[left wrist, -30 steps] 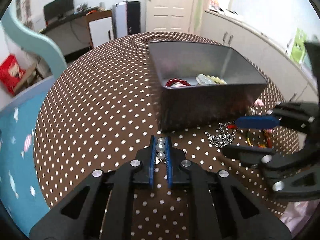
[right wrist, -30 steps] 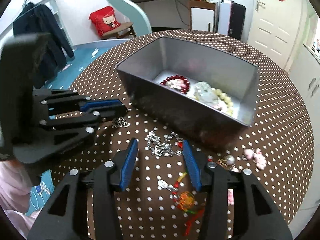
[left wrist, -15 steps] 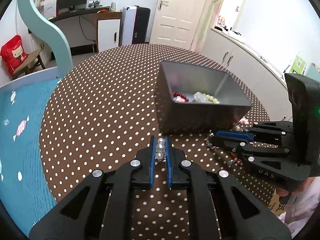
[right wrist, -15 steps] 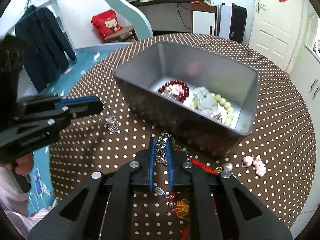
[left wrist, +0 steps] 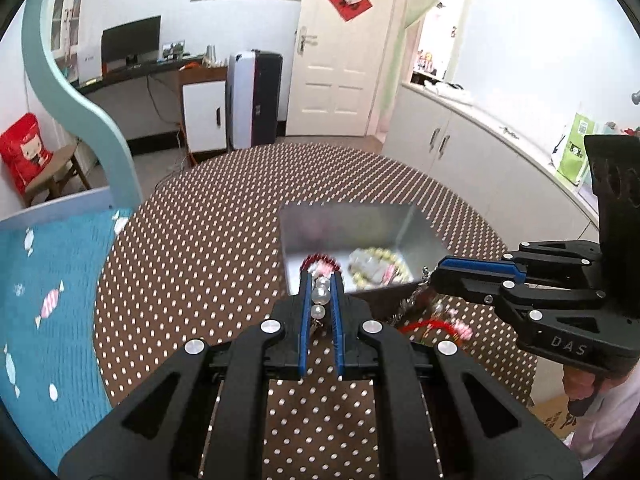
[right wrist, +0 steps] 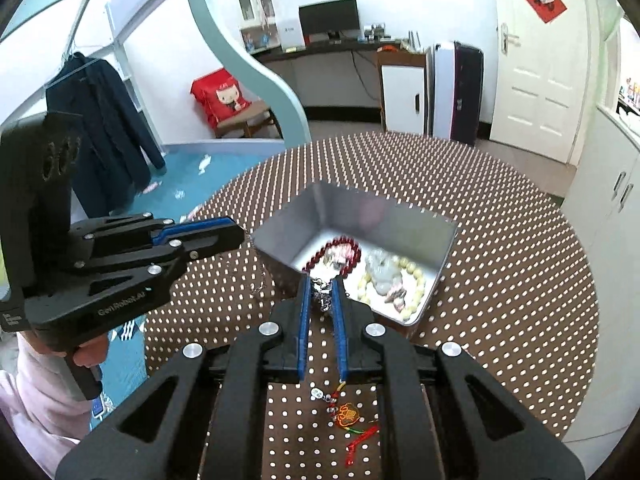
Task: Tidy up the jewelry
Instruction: 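Lift the silver chain into the grey tray and open both tools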
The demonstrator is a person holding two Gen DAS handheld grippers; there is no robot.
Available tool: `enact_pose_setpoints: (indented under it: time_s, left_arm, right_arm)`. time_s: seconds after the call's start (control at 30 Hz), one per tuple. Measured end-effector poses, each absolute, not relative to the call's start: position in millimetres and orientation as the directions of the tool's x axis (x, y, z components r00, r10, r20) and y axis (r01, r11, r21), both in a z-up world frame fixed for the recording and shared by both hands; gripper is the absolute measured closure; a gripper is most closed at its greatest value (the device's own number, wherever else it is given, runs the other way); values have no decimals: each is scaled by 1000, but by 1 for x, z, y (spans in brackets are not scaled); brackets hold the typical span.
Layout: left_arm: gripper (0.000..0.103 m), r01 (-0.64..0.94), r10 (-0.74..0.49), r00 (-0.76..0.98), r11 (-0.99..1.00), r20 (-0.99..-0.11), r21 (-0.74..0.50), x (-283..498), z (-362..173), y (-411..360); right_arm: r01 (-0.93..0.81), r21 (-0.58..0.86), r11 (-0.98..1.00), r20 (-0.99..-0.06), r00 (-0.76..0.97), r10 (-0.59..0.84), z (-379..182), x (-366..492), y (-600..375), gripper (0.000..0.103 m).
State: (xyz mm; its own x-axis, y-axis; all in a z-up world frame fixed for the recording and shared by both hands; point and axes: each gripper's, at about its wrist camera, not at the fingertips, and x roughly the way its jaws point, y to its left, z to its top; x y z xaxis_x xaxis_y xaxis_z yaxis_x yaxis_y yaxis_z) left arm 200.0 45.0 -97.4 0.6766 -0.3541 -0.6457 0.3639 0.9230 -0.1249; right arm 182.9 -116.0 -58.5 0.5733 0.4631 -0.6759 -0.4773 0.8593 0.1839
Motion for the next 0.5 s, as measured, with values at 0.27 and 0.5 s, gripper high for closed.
enact_pose_setpoints:
  time_s: [0.27, 0.5]
  left_arm:
    - [94, 403, -386, 711, 909, -588, -109, 205, -62, 35]
    - [94, 441, -431, 713, 889, -553, -124, 219, -40, 24]
  right_arm:
    - [-480, 146, 865, -617, 639, 459, -23, 182, -124, 93]
    - [-470, 121, 874, -594, 671, 444, -10, 193, -127, 93]
